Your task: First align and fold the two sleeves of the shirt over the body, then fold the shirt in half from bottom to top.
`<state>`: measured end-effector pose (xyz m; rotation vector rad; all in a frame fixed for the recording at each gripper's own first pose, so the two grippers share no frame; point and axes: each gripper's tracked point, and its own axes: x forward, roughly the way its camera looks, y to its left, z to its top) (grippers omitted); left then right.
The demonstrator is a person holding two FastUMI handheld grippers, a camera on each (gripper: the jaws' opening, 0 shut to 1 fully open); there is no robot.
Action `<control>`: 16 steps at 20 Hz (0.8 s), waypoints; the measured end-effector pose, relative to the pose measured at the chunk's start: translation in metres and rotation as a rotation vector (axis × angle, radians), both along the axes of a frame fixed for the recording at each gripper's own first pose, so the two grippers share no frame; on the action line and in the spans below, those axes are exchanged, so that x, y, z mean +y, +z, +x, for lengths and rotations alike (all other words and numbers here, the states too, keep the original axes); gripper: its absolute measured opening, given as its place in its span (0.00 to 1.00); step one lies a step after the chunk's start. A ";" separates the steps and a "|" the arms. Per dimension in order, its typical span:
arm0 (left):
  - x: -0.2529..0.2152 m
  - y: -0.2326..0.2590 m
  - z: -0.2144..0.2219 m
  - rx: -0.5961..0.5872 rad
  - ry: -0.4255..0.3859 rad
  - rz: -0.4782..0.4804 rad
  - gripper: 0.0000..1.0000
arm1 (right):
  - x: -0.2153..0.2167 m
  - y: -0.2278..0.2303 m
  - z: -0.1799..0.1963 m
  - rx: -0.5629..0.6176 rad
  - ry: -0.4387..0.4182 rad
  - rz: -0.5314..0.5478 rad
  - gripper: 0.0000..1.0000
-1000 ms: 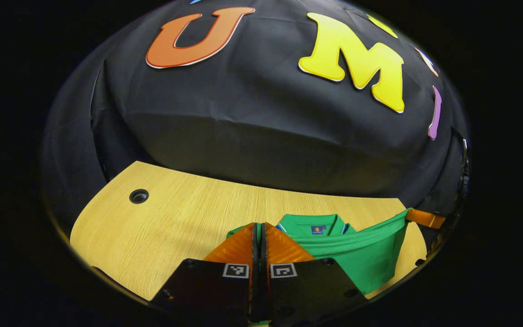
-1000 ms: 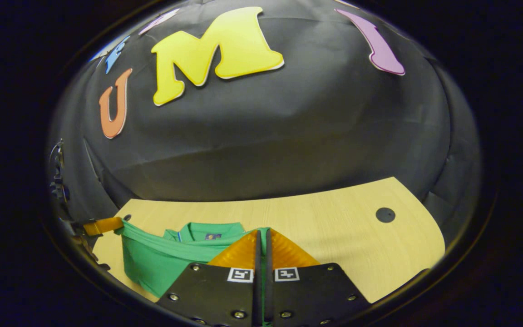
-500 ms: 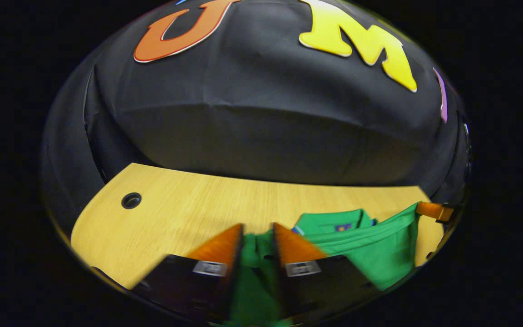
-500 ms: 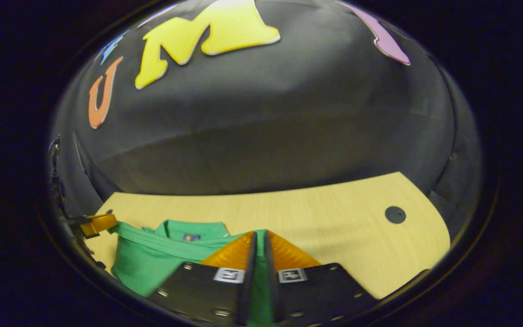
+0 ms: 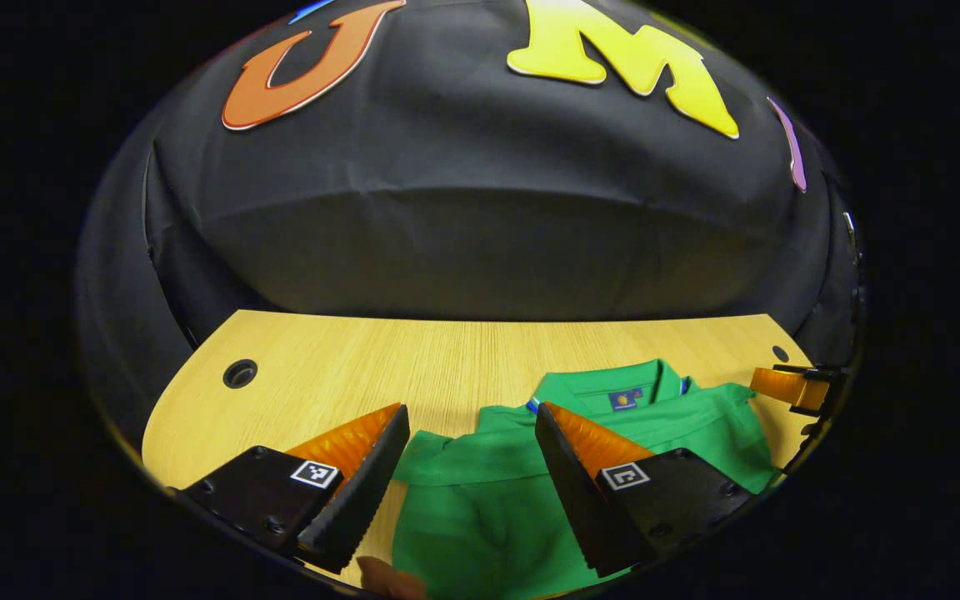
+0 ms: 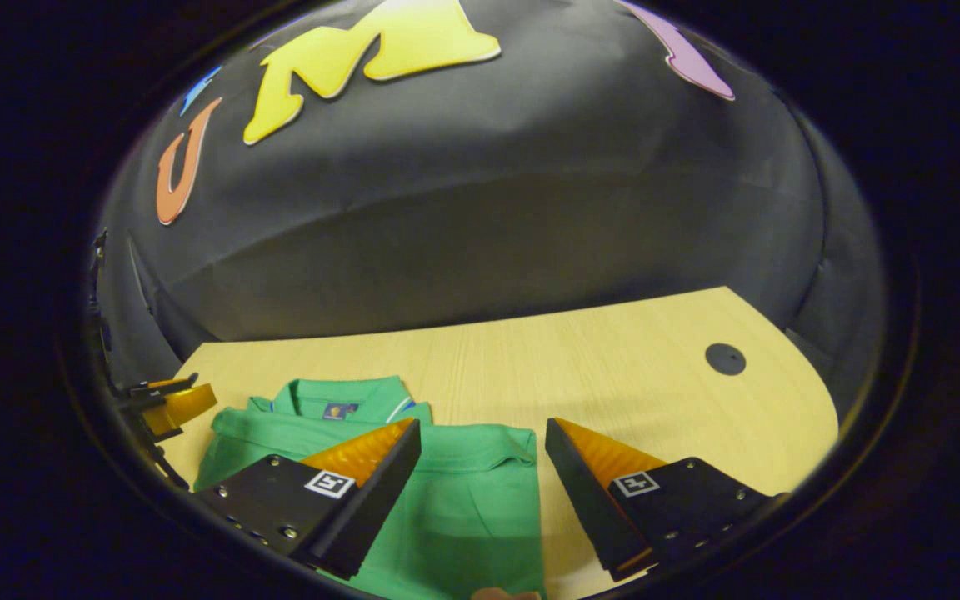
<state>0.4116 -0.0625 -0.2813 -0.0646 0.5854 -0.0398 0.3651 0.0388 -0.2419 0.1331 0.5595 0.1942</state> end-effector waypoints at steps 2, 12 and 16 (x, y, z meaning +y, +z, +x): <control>-0.005 0.024 -0.007 -0.043 -0.002 -0.015 0.98 | -0.003 0.025 -0.009 -0.062 0.001 -0.011 0.96; -0.010 0.156 -0.103 -0.264 -0.033 -0.059 0.98 | 0.002 0.154 -0.114 -0.329 0.037 -0.046 0.96; 0.000 0.202 -0.157 -0.344 -0.010 -0.071 0.98 | 0.009 0.209 -0.173 -0.438 0.059 -0.037 0.96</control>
